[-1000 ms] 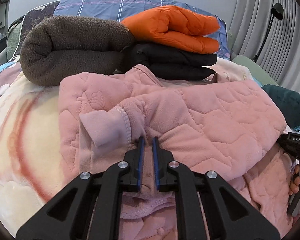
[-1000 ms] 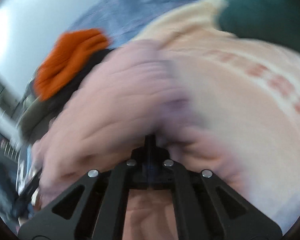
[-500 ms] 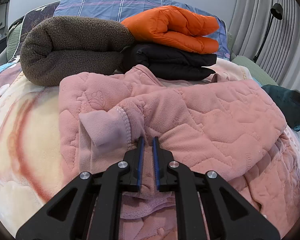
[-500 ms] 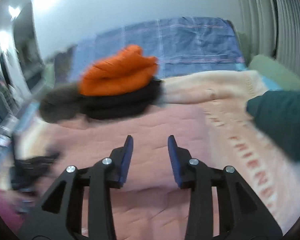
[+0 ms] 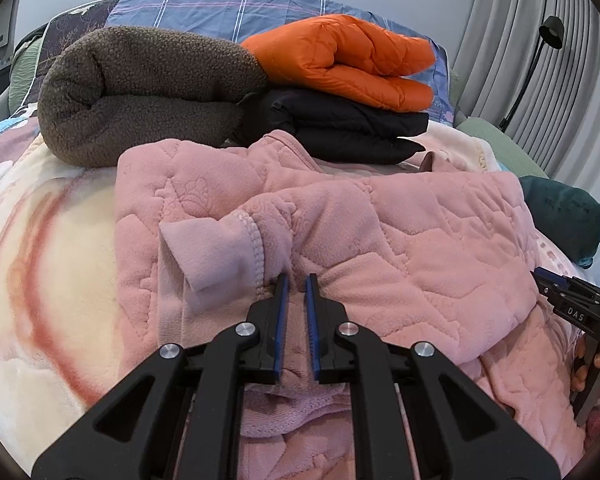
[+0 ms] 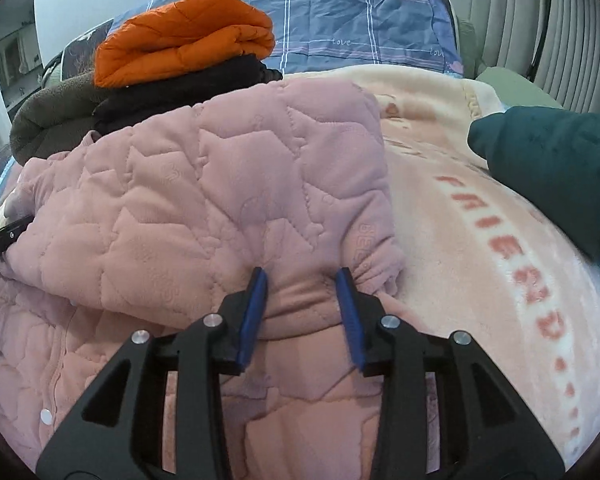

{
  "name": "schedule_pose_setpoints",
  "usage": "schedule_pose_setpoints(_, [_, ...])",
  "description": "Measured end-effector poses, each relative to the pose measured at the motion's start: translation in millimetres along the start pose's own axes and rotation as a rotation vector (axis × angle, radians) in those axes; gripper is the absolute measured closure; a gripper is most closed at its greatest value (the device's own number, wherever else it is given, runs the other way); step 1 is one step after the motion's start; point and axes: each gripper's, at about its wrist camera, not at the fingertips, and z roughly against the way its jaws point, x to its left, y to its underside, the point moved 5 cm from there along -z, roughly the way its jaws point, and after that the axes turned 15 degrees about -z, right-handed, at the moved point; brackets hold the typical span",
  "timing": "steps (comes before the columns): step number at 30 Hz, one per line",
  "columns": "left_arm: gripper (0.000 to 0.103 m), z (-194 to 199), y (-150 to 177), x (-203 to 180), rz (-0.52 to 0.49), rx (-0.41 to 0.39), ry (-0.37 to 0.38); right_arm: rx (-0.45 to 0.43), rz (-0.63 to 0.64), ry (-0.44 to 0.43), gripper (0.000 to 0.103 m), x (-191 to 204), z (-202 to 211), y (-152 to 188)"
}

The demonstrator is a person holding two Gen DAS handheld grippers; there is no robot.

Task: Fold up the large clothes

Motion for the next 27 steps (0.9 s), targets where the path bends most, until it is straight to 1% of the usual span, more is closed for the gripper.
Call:
schedule_pose_setpoints(1, [0.092, 5.1, -1.7, 0.4, 0.004, 0.005, 0.007, -0.005, 0.000, -0.006, 0.065, -1.1, 2.6, -0.8])
schedule_pose_setpoints(2, [0.090, 11.4, -2.8, 1.1, 0.011, 0.005, 0.016, -0.007, -0.004, -0.013, 0.065, -2.7, 8.7, -0.9])
schedule_pose_setpoints(3, [0.083, 24.6, -4.0, 2.4, 0.024, 0.000, 0.031, -0.006, -0.014, -0.024, 0.065, -5.1, 16.4, -0.7])
schedule_pose_setpoints(4, [0.077, 33.4, -4.1, 2.9, 0.025, -0.009, 0.036, 0.003, -0.034, -0.047, 0.055, -11.5, 29.5, 1.2])
schedule_pose_setpoints(5, [0.060, 51.8, -2.5, 4.7, 0.013, -0.032, 0.022, 0.009, -0.046, -0.060, 0.048, -17.4, 39.5, 5.6])
schedule_pose_setpoints(6, [0.047, 66.8, 1.0, 6.5, -0.010, -0.050, -0.004, 0.015, -0.057, -0.085, 0.042, -24.1, 47.3, 9.5])
schedule_pose_setpoints(7, [0.046, 80.6, 5.9, 7.9, -0.039, -0.064, -0.029, 0.017, -0.064, -0.107, 0.042, -34.3, 57.1, 16.3])
schedule_pose_setpoints(8, [0.046, 95.2, 16.4, 10.5, -0.073, -0.061, -0.049, 0.018, -0.069, -0.102, 0.043, -42.6, 62.5, 20.5])
schedule_pose_setpoints(9, [0.046, 102.9, 25.9, 13.0, -0.084, -0.047, -0.053, 0.017, -0.075, -0.088, 0.043, -51.4, 68.6, 25.8])
schedule_pose_setpoints(10, [0.046, 110.6, 41.8, 17.1, -0.081, -0.015, -0.050, 0.021, -0.088, -0.061, 0.042, -64.0, 74.7, 32.5])
schedule_pose_setpoints(11, [0.046, 114.0, 55.7, 19.8, -0.073, 0.018, -0.038, 0.038, -0.109, -0.053, 0.042, -75.4, 78.6, 38.9])
schedule_pose_setpoints(12, [0.046, 115.7, 65.3, 20.9, -0.066, 0.043, -0.025, 0.054, -0.132, -0.064, 0.042, -82.7, 80.8, 43.8])
schedule_pose_setpoints(15, [0.046, 121.0, 104.4, 17.2, -0.049, 0.124, 0.045, 0.140, -0.247, -0.184, 0.042, -104.4, 86.4, 64.4])
schedule_pose_setpoints(16, [0.046, 121.6, 112.2, 15.0, -0.047, 0.135, 0.063, 0.173, -0.285, -0.240, 0.042, -109.7, 88.7, 71.4])
schedule_pose_setpoints(18, [0.046, 124.4, 128.7, 5.2, -0.040, 0.151, 0.128, 0.202, -0.322, -0.304, 0.042, -115.1, 95.9, 82.2])
schedule_pose_setpoints(19, [0.046, 126.8, 137.6, -1.2, -0.037, 0.155, 0.160, 0.211, -0.330, -0.324, 0.042, -115.7, 100.4, 87.0])
schedule_pose_setpoints(22, [0.048, 134.7, 148.9, -11.7, -0.024, 0.144, 0.205, 0.251, -0.347, -0.380, 0.042, -117.0, 112.2, 102.6])
schedule_pose_setpoints(24, [0.051, 141.9, 155.0, -17.3, 0.002, 0.134, 0.254, 0.263, -0.345, -0.394, 0.043, -119.6, 122.2, 115.5])
schedule_pose_setpoints(25, [0.051, 144.4, 158.1, -19.1, 0.013, 0.131, 0.271, 0.263, -0.347, -0.398, 0.043, -121.7, 127.3, 120.4])
schedule_pose_setpoints(27, [0.053, 150.2, 167.4, -24.9, 0.025, 0.133, 0.287, 0.260, -0.365, -0.413, 0.044, -127.1, 137.7, 130.2])
